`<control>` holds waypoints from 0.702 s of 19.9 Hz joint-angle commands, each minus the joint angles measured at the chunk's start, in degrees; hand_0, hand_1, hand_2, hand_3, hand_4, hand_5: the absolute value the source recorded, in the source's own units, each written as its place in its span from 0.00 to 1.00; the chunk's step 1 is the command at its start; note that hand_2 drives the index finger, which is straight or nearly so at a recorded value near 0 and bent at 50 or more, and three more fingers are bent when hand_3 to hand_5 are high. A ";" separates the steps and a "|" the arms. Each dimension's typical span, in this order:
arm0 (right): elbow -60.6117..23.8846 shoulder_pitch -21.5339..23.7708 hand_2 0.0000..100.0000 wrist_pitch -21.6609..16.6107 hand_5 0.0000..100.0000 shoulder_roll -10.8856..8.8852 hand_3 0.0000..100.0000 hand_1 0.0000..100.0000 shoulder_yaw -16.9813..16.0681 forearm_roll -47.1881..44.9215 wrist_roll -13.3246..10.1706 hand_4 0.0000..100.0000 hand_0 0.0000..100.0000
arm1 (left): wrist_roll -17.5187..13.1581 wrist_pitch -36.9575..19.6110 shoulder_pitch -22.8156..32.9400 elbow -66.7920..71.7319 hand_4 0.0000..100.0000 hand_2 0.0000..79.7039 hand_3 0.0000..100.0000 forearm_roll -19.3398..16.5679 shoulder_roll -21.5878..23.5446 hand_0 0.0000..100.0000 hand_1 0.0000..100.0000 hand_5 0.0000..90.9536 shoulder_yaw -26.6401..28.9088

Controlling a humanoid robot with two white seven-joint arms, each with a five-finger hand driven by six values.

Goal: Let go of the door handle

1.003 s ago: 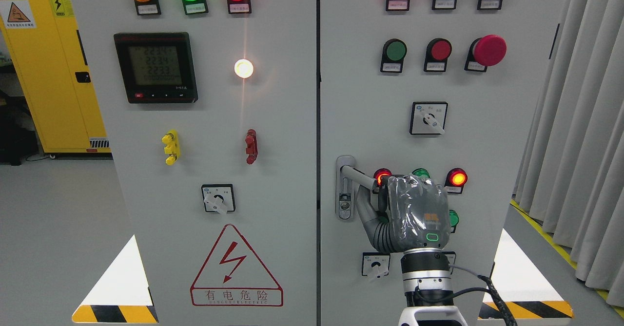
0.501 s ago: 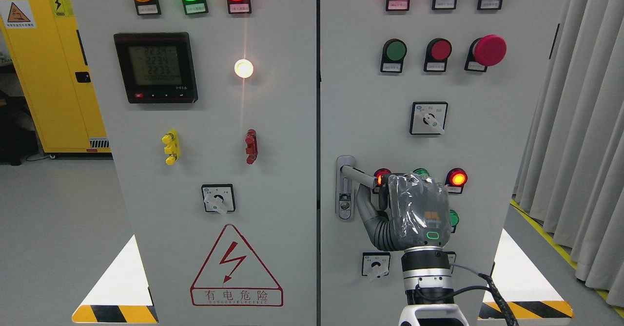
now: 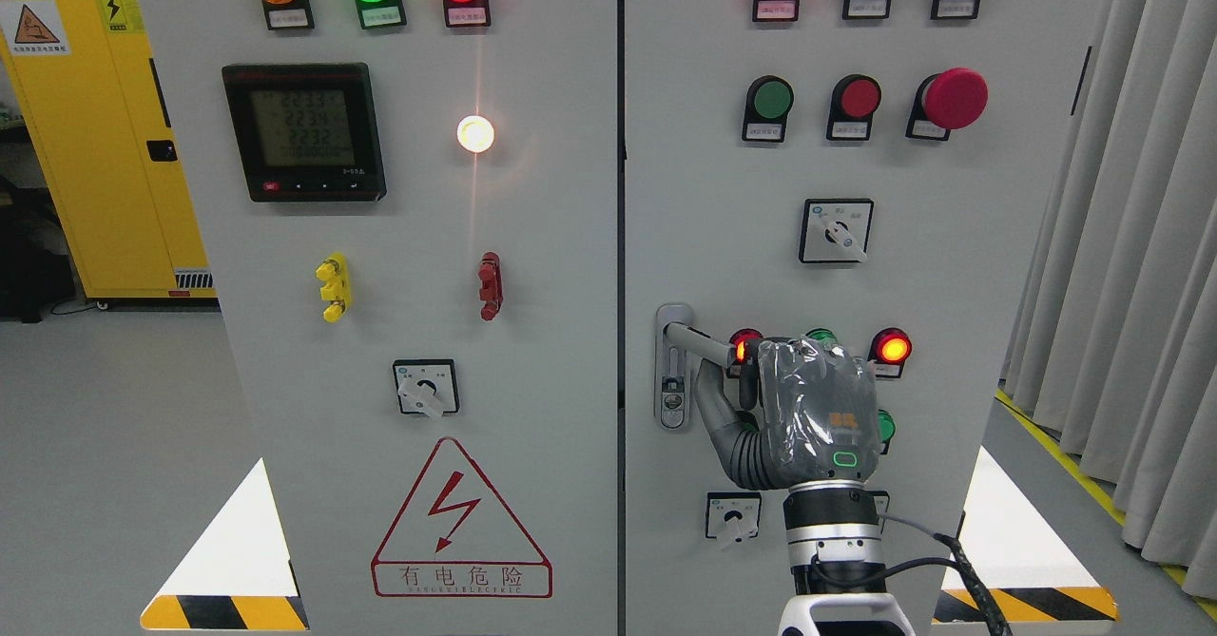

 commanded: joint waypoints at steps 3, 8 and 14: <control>-3.39 4.82 0.87 -0.30 1.00 -1.27 1.00 0.34 -0.08 -0.04 -0.90 1.00 0.63 | 0.02 -0.04 0.00 0.00 0.00 0.00 0.00 0.00 0.00 0.12 0.56 0.00 0.01; -7.96 10.09 0.70 -0.74 0.90 -4.52 1.00 0.34 -0.69 -3.72 -2.83 0.91 0.63 | 0.02 -0.04 0.00 0.00 0.00 0.00 0.00 0.00 0.00 0.12 0.56 0.00 0.01; -11.13 15.02 0.41 -9.25 0.45 -8.75 0.62 0.31 -6.14 -10.14 -6.61 0.59 0.60 | 0.02 -0.04 0.00 0.00 0.00 0.00 0.00 0.00 0.00 0.12 0.56 0.00 0.01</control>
